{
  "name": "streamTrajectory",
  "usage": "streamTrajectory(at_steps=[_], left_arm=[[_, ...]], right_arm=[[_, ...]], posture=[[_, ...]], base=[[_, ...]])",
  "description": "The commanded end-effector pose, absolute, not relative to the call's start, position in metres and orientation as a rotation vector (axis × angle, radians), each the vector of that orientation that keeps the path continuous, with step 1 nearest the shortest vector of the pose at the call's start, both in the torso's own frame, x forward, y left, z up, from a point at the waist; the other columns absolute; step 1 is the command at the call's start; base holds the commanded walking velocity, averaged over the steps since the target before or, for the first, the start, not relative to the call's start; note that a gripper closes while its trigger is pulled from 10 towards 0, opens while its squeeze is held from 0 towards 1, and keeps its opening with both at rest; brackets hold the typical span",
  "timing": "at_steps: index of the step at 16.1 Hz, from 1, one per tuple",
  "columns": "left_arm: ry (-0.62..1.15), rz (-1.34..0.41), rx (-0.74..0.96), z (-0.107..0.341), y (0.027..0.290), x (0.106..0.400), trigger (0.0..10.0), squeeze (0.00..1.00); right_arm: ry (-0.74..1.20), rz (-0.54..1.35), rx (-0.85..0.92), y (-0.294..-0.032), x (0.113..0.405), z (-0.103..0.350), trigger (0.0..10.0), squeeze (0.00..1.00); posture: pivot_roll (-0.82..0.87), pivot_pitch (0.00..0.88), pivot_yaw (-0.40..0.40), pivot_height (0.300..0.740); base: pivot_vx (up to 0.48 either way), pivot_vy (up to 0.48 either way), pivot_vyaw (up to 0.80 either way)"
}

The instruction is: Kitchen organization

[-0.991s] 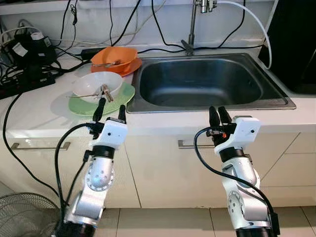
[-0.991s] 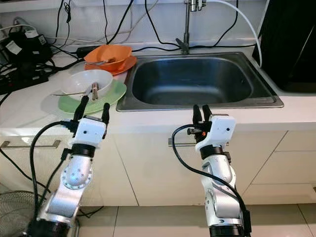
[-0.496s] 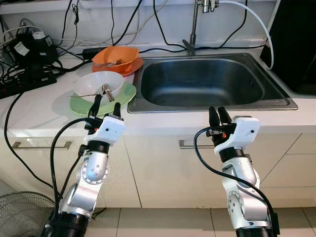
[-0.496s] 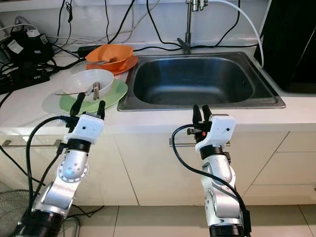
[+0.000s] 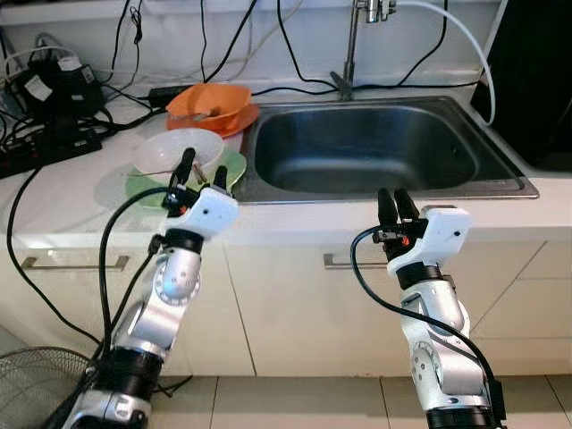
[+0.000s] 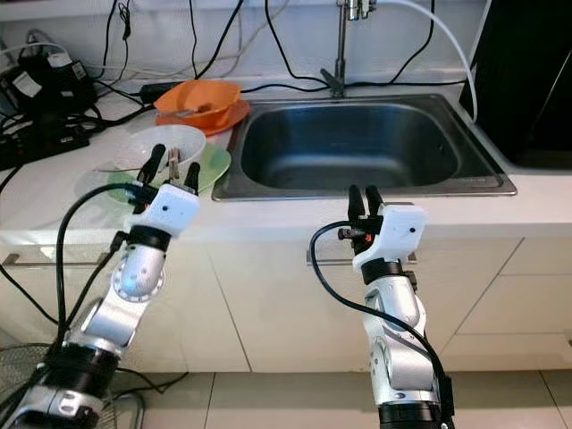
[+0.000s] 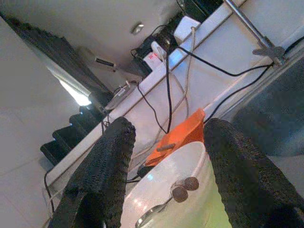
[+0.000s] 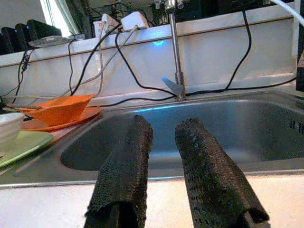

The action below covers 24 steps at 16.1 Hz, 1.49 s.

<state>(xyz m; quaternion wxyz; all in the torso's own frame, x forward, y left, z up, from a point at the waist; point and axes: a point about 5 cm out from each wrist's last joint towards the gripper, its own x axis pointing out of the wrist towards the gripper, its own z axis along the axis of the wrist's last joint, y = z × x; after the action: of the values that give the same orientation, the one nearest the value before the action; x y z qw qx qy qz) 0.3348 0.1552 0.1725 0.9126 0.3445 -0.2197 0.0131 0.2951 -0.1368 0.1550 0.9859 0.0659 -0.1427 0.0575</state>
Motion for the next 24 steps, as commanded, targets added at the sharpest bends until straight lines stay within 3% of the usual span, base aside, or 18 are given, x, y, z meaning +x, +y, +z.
streamTrajectory(at_steps=[1, 10, 24], left_arm=[[-0.437, 0.029, 0.739, 0.171, 0.157, 0.338, 10.0, 0.0], [-0.36, 0.084, 0.842, 0.157, 0.173, 0.337, 10.0, 0.0], [-0.333, 0.076, 0.878, 0.152, 0.164, 0.343, 10.0, 0.0]], right_arm=[[-0.279, 0.125, 0.137, -0.134, 0.296, 0.154, 10.0, 0.0], [-0.276, 0.13, 0.143, -0.133, 0.297, 0.153, 10.0, 0.0], [-0.287, 0.123, 0.15, -0.134, 0.296, 0.155, 10.0, 0.0]], posture=[[0.0, 0.0, 0.077, 0.74], [0.01, 0.0, 0.075, 0.74], [-0.01, 0.0, 0.073, 0.74]], base=[[0.0, 0.0, 0.0], [0.0, 0.0, 0.0], [0.0, 0.0, 0.0]])
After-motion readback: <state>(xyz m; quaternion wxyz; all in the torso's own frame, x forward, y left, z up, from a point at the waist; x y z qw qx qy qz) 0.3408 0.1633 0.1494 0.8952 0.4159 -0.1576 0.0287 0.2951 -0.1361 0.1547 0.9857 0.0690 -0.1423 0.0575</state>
